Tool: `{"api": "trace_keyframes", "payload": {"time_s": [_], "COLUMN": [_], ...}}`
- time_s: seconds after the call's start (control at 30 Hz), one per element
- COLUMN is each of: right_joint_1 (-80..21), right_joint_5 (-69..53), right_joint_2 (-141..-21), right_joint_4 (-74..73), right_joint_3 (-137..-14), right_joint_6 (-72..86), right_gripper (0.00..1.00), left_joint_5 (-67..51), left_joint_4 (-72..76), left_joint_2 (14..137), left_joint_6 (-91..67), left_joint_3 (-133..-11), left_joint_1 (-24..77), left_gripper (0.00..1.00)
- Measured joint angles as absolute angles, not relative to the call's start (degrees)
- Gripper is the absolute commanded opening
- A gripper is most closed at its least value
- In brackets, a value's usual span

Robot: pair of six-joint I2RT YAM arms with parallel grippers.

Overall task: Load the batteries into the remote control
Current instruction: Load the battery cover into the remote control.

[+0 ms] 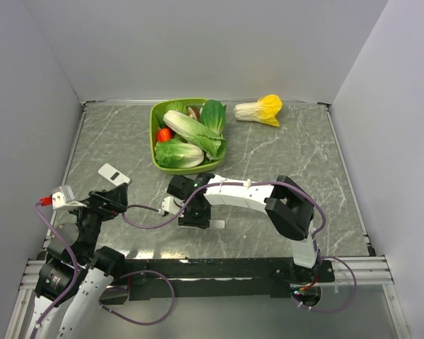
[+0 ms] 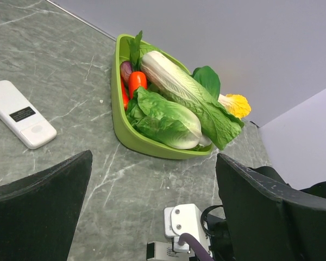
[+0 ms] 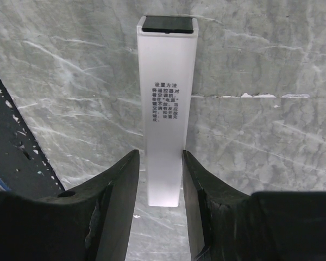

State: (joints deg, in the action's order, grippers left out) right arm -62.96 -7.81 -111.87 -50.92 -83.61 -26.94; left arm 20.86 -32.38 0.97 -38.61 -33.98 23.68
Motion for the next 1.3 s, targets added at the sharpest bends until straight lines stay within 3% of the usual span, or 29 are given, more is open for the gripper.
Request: {"api": "trace_keyframes", "payload": {"time_s": [0.3,0.53,0.67,0.93,1.07,1.3], "right_joint_1": [-62.70,-59.20,-55.68,-51.88,-51.55,-51.48], "right_joint_5": [-8.82,-10.20,-9.50,-5.30,-4.01,-1.96], "right_joint_2": [-109.89,-96.36,-86.43,-72.49,-68.82,-66.81], "right_joint_4": [-49.76,-43.22,-37.87,-28.38,-22.68,-13.76], "right_joint_3": [-82.19,-74.39,-66.59,-50.11,-41.63,-32.53], "right_joint_6": [-25.71,-18.28,-9.15,16.14,28.01,40.36], "right_gripper": [0.59,0.66,0.67,0.67,0.65,0.62], "left_joint_5": [20.84,17.96,13.10,-2.39,-4.73,-4.82], "left_joint_4": [-32.32,-30.55,-29.65,-26.87,-26.81,-22.90], "left_joint_2": [1.04,4.73,12.73,39.97,46.78,54.78], "left_joint_6": [-38.61,-38.61,-38.81,-40.16,-40.82,-43.35], "left_joint_3": [-33.98,-33.34,-32.95,-32.25,-31.07,-29.80], "left_joint_1": [23.68,23.64,23.64,24.14,28.03,36.73], "left_gripper": [0.99,0.99,0.99,0.99,0.99,0.91]}}
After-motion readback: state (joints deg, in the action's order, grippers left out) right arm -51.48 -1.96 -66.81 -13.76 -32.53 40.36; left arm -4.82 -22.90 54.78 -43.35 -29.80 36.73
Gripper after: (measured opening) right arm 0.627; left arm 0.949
